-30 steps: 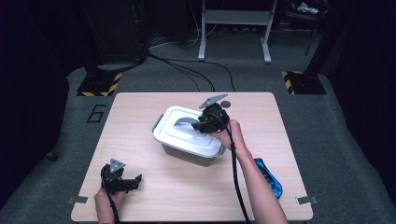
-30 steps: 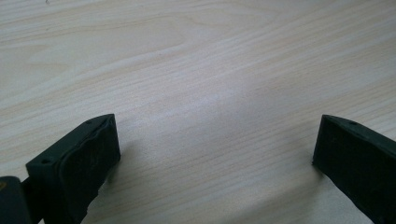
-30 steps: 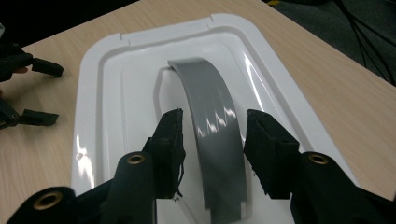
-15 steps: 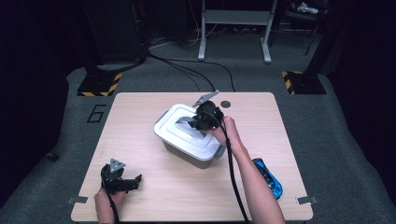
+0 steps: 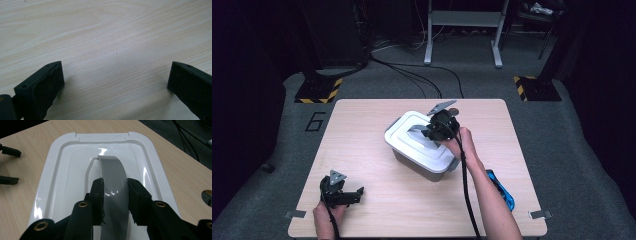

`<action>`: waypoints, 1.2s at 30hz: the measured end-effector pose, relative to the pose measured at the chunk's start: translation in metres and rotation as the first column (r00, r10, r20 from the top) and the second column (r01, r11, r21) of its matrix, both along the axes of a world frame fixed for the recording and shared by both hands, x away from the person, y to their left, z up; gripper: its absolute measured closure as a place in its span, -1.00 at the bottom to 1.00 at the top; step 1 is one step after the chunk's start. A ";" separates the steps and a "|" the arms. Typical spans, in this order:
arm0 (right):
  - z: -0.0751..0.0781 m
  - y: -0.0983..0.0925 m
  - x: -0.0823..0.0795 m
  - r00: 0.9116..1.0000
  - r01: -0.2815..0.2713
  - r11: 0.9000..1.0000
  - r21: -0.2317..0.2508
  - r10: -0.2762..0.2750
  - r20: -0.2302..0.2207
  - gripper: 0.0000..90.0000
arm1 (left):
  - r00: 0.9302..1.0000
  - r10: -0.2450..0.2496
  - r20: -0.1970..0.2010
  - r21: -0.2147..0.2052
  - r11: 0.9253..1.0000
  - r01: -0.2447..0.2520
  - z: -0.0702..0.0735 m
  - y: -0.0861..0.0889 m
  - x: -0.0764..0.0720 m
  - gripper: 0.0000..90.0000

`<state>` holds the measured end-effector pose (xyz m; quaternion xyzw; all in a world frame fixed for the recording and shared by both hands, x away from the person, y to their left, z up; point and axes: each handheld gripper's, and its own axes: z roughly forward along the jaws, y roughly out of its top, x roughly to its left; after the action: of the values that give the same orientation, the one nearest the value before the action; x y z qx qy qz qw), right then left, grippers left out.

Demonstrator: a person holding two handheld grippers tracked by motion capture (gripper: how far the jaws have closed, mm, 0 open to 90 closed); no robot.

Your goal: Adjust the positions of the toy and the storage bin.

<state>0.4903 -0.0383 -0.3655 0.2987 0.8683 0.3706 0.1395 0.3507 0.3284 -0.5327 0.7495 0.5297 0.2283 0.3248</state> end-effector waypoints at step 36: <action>-0.001 -0.029 -0.008 0.972 0.234 0.972 -0.021 -0.234 0.035 0.50 | 1.000 -0.002 0.001 0.000 1.000 0.002 0.000 0.000 0.001 -0.98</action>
<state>0.4820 -0.0676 -0.3662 0.3911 0.8292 0.3456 0.2001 0.3512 0.3284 -0.5327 0.7500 0.5288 0.2281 0.3254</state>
